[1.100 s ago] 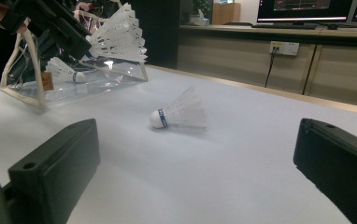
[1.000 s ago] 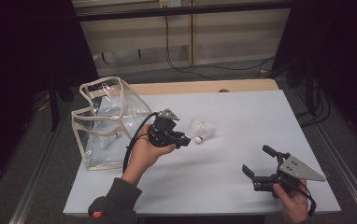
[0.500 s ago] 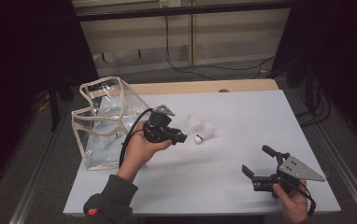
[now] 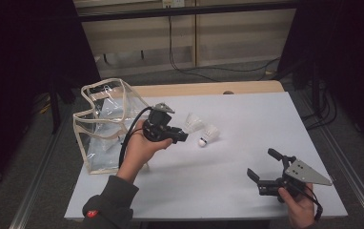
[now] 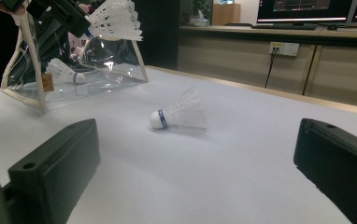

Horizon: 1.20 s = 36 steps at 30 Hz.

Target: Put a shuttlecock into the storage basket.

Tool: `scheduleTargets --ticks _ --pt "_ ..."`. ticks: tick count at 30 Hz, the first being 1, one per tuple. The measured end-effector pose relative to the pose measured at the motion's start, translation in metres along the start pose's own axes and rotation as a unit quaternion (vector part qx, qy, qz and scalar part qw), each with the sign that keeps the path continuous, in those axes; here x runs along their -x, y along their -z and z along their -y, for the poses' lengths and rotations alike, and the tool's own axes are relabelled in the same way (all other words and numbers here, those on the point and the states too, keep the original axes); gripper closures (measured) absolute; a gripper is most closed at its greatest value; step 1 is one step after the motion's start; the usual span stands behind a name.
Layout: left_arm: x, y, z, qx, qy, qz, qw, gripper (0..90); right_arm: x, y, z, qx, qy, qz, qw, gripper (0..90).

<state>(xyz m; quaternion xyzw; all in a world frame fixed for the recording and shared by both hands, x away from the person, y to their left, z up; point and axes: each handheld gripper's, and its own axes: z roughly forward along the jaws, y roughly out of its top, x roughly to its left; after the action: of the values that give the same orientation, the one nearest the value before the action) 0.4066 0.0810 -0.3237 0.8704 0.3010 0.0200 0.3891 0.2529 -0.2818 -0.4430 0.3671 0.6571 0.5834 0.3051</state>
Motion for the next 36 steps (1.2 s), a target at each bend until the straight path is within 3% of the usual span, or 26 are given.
scheduleTargets --ticks 36 --pt "-0.012 0.018 -0.013 0.007 0.019 -0.019 0.9996 65.7 0.0 0.0 0.0 0.0 0.0 -0.003 1.0 0.4"
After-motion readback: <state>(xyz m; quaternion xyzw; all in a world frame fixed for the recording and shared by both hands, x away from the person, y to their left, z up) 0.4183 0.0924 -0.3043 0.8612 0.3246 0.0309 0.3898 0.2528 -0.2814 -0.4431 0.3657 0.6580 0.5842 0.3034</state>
